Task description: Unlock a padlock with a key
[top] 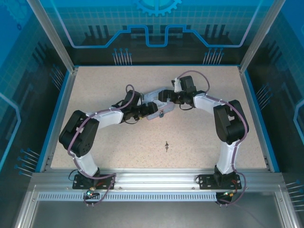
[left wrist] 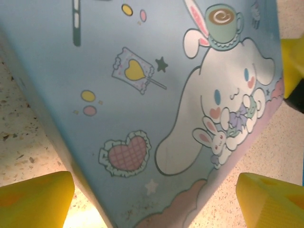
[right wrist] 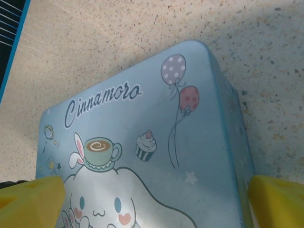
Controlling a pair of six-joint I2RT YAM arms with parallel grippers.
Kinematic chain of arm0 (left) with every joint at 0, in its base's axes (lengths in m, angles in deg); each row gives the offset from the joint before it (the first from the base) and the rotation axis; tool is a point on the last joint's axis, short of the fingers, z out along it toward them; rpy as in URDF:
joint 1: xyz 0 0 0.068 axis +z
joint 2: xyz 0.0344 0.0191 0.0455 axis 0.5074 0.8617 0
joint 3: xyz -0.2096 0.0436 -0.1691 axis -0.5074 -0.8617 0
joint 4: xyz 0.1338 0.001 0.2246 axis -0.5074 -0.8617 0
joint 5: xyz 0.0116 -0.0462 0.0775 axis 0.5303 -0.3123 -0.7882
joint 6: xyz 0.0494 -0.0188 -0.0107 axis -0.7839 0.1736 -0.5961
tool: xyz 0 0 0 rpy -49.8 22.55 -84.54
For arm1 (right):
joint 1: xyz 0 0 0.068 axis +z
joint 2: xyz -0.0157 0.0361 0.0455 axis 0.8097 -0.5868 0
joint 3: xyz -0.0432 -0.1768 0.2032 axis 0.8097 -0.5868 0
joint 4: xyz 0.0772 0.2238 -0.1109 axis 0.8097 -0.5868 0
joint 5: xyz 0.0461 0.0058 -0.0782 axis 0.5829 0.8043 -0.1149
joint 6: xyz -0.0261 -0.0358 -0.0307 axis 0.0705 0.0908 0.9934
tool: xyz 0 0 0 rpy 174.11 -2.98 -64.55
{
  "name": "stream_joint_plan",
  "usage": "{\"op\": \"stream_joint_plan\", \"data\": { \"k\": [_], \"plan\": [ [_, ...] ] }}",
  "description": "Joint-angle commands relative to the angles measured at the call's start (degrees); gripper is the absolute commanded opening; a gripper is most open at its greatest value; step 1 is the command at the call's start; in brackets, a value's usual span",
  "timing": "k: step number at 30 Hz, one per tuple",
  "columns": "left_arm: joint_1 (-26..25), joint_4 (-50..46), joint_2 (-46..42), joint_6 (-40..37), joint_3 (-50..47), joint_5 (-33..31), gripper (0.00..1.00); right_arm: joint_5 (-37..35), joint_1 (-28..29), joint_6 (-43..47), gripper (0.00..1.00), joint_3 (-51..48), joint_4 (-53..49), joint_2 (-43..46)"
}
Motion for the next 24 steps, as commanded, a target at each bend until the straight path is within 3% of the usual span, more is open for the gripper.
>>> {"op": "stream_joint_plan", "data": {
  "k": [1,11,17,24],
  "plan": [
    [0.64,1.48,-3.56,-1.22,-2.09,-1.65,0.91,-2.4,0.27,1.35,1.0,2.68,-4.02,1.3],
    [3.68,1.41,-12.12,-2.46,-6.54,-4.53,0.94,-10.2,-1.64,3.73,1.0,4.33,-11.69,7.53],
    [5.53,0.95,-21.69,-5.41,-10.89,-10.42,0.96,-12.68,-1.68,3.19,1.0,-4.32,-14.73,19.58],
    [8.11,2.73,-32.88,-6.87,-17.46,-18.01,0.99,-11.8,2.63,-6.22,0.97,-18.88,-18.97,36.27]
  ]
}}
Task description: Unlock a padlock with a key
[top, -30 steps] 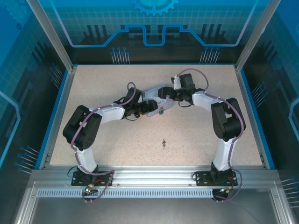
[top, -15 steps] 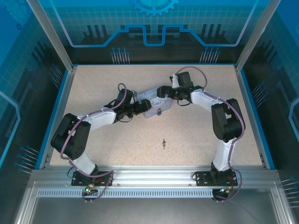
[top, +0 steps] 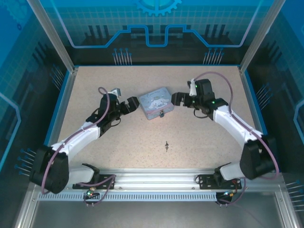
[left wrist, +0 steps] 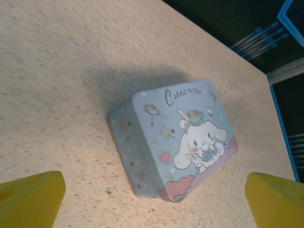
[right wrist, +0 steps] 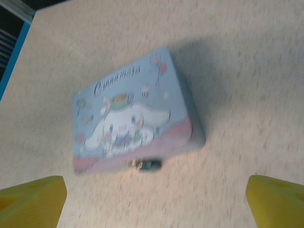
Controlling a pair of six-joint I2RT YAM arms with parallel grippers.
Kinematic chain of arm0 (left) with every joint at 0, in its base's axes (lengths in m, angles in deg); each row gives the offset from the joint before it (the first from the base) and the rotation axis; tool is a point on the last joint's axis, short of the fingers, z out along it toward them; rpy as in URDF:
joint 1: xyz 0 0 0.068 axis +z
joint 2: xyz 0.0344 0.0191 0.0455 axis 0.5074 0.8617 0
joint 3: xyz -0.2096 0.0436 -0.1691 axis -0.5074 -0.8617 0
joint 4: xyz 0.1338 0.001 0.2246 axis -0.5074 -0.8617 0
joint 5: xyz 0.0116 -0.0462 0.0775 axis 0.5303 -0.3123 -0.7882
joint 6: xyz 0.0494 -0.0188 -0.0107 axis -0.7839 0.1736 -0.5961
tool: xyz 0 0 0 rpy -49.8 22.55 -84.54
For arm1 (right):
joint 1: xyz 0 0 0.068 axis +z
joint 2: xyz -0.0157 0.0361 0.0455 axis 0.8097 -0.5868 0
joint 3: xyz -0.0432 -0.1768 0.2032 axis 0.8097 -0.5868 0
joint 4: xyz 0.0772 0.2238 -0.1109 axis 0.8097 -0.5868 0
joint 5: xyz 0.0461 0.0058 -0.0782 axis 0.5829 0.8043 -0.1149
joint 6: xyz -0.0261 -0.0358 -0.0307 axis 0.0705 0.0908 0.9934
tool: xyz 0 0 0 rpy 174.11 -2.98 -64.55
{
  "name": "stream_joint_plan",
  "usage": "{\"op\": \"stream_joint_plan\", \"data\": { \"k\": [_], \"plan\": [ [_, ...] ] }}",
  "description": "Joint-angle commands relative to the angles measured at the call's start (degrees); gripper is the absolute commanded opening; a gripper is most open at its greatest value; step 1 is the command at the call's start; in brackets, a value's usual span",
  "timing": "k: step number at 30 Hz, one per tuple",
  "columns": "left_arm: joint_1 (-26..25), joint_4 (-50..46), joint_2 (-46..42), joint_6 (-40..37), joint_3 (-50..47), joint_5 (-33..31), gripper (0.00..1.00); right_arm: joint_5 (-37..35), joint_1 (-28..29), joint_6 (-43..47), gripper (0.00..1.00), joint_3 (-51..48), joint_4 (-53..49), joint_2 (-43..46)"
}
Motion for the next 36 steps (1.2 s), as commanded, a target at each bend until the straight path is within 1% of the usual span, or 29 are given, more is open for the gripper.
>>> {"op": "stream_joint_plan", "data": {
  "k": [1,5,9,12,16,18,24,29,36],
  "plan": [
    [1.22,0.66,-4.74,-2.29,-2.62,-5.6,0.99,-0.36,3.66,-6.95,0.96,-5.41,-6.29,5.53],
    [2.11,-0.33,-7.96,-2.87,-3.55,-6.4,0.99,-3.38,9.56,-13.92,0.92,-10.66,-11.35,11.48],
    [2.4,-0.49,-9.28,-3.1,-4.09,-6.33,0.99,-7.25,15.86,-20.77,0.89,-13.57,-17.02,14.42],
    [2.46,-0.02,-9.58,-3.05,-4.53,-6.08,0.99,-9.44,19.74,-24.57,0.86,-13.95,-21.11,13.67],
    [2.55,0.5,-9.48,-3.09,-4.98,-5.49,0.99,-9.44,23.92,-26.03,0.84,-13.15,-21.88,9.34],
    [2.62,0.61,-9.51,-3.15,-5.13,-5.38,0.99,-9.61,25.57,-26.42,0.81,-12.21,-21.12,6.66],
    [3.05,2.09,-9.46,-2.58,-6.42,-4.62,0.99,-9.41,27.71,-26.88,0.67,-10.26,-17.03,-0.44],
    [3.51,2.52,-9.39,-2.54,-6.65,-3.87,0.99,-8.91,28.8,-26.53,0.6,-7.99,-16.35,-5.83],
    [3.6,4.27,-8.47,-1.25,-7.08,-1.81,0.99,-7.74,29.96,-26.84,0.53,-4.08,-16.16,-12.93]
  ]
}}
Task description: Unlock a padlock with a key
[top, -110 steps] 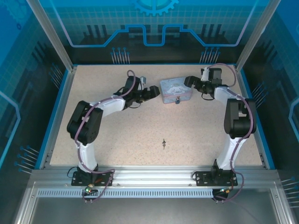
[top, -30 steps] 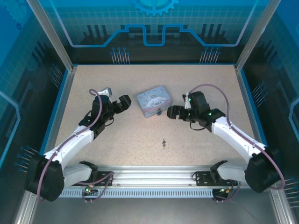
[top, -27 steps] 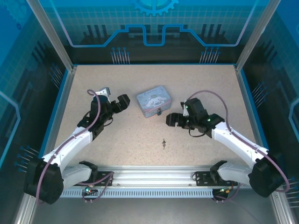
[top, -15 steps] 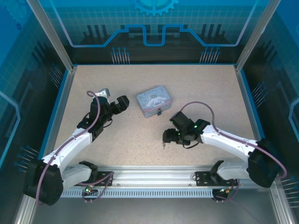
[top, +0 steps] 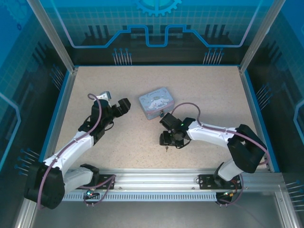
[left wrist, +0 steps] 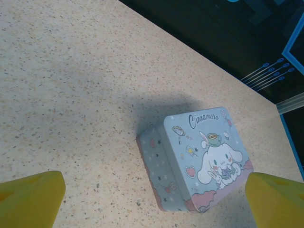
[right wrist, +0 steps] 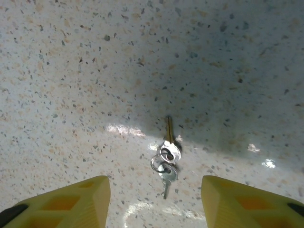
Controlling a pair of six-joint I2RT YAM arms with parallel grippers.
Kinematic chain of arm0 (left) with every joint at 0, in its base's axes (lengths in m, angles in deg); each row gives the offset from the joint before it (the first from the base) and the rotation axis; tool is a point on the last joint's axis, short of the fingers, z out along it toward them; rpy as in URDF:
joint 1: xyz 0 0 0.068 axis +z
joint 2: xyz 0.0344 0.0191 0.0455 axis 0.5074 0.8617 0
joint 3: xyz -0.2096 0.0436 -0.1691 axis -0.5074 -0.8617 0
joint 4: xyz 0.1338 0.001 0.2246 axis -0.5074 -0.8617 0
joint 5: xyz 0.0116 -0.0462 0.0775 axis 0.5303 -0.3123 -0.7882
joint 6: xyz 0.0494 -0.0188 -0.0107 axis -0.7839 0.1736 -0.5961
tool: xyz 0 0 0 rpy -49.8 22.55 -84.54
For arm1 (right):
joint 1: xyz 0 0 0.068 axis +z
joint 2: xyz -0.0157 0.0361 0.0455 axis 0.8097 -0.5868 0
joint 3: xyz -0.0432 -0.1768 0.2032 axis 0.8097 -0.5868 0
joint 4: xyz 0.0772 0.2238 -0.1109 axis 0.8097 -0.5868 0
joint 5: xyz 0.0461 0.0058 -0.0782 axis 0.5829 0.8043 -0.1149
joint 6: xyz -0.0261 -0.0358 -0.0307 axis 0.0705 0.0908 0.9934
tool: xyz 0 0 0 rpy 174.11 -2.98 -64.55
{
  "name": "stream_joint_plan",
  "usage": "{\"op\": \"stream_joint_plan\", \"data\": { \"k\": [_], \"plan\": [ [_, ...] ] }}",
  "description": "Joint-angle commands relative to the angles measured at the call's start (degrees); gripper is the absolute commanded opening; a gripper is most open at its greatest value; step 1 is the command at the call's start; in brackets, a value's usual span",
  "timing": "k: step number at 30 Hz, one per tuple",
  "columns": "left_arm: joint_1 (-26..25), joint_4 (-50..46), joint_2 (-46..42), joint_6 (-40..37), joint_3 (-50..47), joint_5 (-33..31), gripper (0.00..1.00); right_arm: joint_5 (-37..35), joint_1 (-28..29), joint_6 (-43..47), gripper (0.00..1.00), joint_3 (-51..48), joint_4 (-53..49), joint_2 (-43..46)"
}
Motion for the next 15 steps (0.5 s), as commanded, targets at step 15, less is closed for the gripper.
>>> {"op": "stream_joint_plan", "data": {
  "k": [15],
  "plan": [
    [0.57,3.08,0.54,0.71,-1.23,2.93,0.99,0.95,1.39,-0.46,0.45,4.86,-2.96,-7.84]
  ]
}}
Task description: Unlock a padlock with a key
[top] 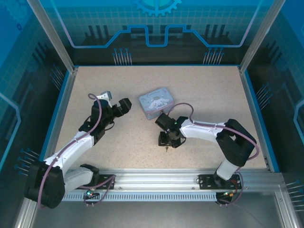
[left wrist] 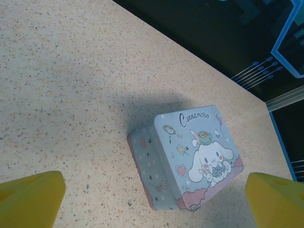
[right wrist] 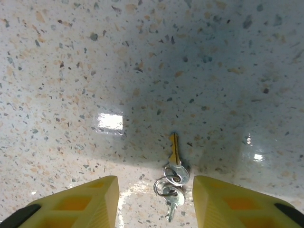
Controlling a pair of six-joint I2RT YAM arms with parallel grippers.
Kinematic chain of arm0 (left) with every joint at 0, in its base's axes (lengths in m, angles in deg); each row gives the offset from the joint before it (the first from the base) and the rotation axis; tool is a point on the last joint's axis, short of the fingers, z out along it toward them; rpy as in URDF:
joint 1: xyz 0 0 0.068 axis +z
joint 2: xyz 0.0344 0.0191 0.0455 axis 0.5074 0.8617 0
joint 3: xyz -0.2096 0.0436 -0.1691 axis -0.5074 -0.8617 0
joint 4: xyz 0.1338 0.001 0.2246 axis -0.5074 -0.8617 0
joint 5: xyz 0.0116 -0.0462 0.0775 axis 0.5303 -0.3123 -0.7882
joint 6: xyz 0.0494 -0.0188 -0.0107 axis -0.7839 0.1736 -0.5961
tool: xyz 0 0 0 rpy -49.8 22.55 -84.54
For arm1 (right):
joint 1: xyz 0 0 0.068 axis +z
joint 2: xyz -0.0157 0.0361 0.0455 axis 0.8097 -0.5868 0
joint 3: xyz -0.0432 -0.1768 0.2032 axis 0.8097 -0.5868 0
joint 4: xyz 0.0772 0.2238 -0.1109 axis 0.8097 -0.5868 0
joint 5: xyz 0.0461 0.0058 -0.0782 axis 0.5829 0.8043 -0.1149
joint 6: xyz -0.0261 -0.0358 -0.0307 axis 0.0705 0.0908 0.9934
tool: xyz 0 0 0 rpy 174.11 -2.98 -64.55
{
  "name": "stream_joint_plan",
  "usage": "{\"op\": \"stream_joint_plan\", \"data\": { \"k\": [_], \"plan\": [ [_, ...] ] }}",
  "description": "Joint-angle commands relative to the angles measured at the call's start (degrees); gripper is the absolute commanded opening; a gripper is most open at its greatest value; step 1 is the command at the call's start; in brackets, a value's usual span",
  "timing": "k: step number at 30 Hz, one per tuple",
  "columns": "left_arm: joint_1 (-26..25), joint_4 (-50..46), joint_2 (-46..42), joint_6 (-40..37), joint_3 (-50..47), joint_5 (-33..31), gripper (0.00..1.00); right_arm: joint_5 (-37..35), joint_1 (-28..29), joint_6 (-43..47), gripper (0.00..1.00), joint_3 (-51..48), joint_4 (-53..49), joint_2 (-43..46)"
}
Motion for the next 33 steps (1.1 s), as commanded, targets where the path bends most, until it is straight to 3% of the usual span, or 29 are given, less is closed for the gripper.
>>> {"op": "stream_joint_plan", "data": {
  "k": [1,7,25,33],
  "plan": [
    [0.57,1.16,0.07,0.25,-0.86,1.21,0.99,0.88,0.9,0.11,0.44,1.47,-1.84,-1.49],
    [0.57,0.9,-0.19,0.2,-0.78,1.36,0.99,1.45,0.91,0.22,0.4,1.69,-1.77,-3.19],
    [0.57,-0.82,-0.8,-0.7,-0.12,1.32,0.99,0.05,0.77,2.88,0.15,1.38,0.51,-2.54],
    [0.57,-1.38,-1.18,-0.68,0.06,1.47,0.99,-0.57,0.73,3.73,0.12,1.03,0.54,-1.11]
  ]
}}
